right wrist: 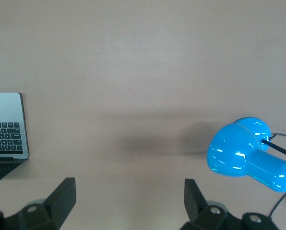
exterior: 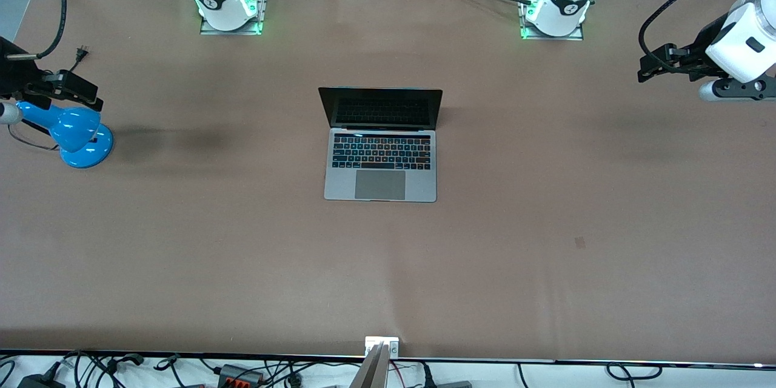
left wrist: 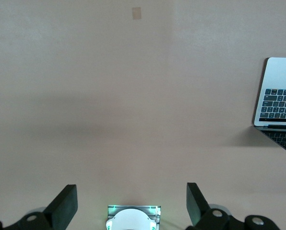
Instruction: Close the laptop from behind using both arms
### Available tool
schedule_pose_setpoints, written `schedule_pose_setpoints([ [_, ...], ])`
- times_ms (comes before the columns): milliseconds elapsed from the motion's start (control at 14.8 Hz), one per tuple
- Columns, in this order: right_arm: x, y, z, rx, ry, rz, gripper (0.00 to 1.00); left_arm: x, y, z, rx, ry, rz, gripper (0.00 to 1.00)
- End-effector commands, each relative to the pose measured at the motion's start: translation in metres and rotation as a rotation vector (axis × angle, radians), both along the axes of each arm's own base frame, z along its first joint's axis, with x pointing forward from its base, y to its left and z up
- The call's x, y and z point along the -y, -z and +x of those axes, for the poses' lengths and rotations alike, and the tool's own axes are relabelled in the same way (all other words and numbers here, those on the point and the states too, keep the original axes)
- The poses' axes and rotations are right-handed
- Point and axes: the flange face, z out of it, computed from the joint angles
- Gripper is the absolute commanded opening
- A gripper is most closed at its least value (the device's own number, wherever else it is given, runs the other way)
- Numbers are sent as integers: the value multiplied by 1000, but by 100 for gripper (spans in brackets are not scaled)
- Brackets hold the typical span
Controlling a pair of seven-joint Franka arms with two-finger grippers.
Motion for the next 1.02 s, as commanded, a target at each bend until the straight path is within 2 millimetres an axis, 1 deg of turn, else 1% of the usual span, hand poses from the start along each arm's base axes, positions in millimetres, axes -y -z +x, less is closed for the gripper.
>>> schedule_pose_setpoints([
  [0, 1, -4, -1, -2, 7, 0, 100, 3, -6, 3, -6, -4, -20, 100],
  [136, 6, -4, 2, 3, -1, 5, 100, 3, -6, 3, -6, -4, -20, 100],
  [339, 3, -4, 2, 3, 11, 19, 100, 3, -6, 3, -6, -4, -20, 100],
  [407, 3, 2, 4, -9, -1, 21, 100, 3, -6, 3, -6, -4, -20, 100],
  [542, -5, 19, 10, -49, -17, 20, 100, 3, -6, 3, -6, -4, -20, 100],
  [610, -7, 32, 15, -78, -29, 19, 100, 4, -5, 3, -6, 4, -21, 100],
  [678, -5, 37, 15, -93, -10, 20, 100, 10, -1, 5, -16, 10, -19, 100],
  [814, 0, 40, 16, -99, -7, 23, 100, 11, 3, 7, -22, 9, -19, 100],
  [949, -3, 42, 18, -101, -22, 22, 100, 10, 3, 7, -24, 6, -18, 100],
])
